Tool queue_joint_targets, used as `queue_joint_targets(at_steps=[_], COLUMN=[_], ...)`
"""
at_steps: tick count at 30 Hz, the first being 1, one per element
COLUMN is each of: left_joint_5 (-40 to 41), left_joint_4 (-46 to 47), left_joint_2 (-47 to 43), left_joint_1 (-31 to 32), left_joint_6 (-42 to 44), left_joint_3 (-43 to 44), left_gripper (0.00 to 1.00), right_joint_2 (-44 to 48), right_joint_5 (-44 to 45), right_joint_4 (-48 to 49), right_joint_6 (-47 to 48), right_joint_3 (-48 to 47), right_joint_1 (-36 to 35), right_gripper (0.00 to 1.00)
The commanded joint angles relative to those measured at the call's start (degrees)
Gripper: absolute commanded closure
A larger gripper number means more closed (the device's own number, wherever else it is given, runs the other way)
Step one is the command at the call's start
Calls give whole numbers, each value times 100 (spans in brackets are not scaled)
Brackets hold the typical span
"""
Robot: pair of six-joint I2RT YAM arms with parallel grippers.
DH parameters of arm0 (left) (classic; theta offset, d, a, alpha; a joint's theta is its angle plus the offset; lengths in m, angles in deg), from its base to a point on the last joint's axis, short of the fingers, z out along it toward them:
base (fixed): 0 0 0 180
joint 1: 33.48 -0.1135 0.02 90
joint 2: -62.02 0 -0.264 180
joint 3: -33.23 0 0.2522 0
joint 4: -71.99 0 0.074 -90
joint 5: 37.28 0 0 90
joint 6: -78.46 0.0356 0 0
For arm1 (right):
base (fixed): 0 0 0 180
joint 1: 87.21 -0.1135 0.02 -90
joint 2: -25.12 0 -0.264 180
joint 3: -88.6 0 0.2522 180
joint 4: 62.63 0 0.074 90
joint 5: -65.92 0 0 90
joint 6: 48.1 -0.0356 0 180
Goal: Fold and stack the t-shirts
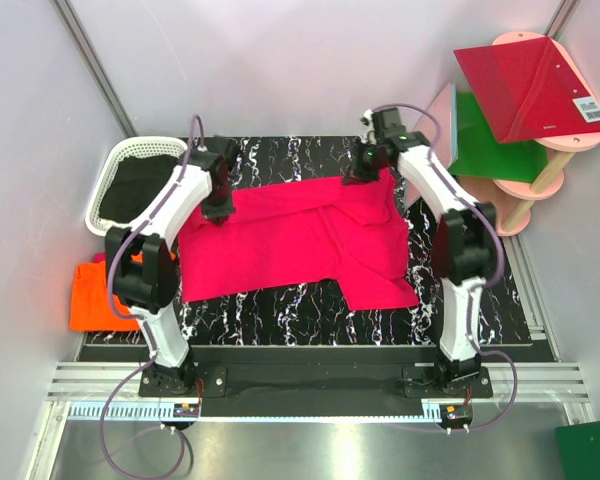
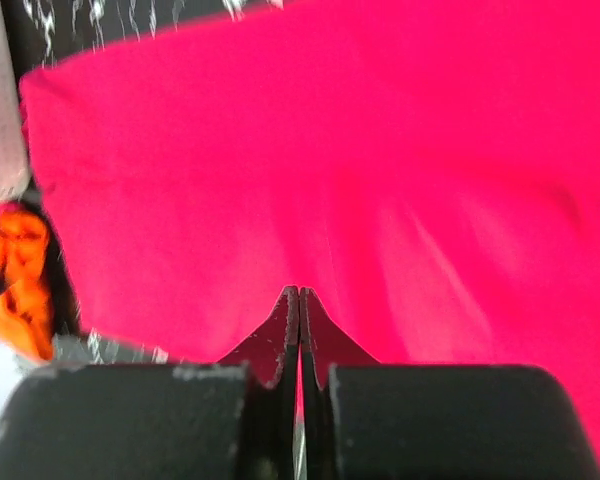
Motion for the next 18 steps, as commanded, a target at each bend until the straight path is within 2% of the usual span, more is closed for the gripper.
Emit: queue_joint_targets(at_steps=[1,3,4,6,7,12,18], left_joint_5=[444,470,453,400,357,330,190], left_joint_4=[159,159,150,141,97,-35,-26], left_joint_2=[-1016,-1193,-1359,-1457,-1527,-1571,-1484], left_joint_1=[-33,-33,-33,-41,-50,-50,-50], left_joint_6=[-213,-275,-319,-302,-302,-275,-311], left_joint_3=[678,766,784,793,793,697,521], left_gripper=[100,100,100,100,100,100,100], right_joint_2=[-1465,-2100,-2739,-3270,-3534,-3449,-3492], right_joint_5=[498,754,920,1175,1299,2107,2810], right_joint_4=[-220,-617,-1011,-1425,-1480,-1252,-1252], right_joint_6=[220,308,395,413,414,475,546], right_joint_3=[-1917,-2861,-3805,-4855,-4991,-4222,-3886], right_joint_1=[-311,-407,-425,-443,-443,-434,-417], right_gripper=[100,100,100,100,100,100,100])
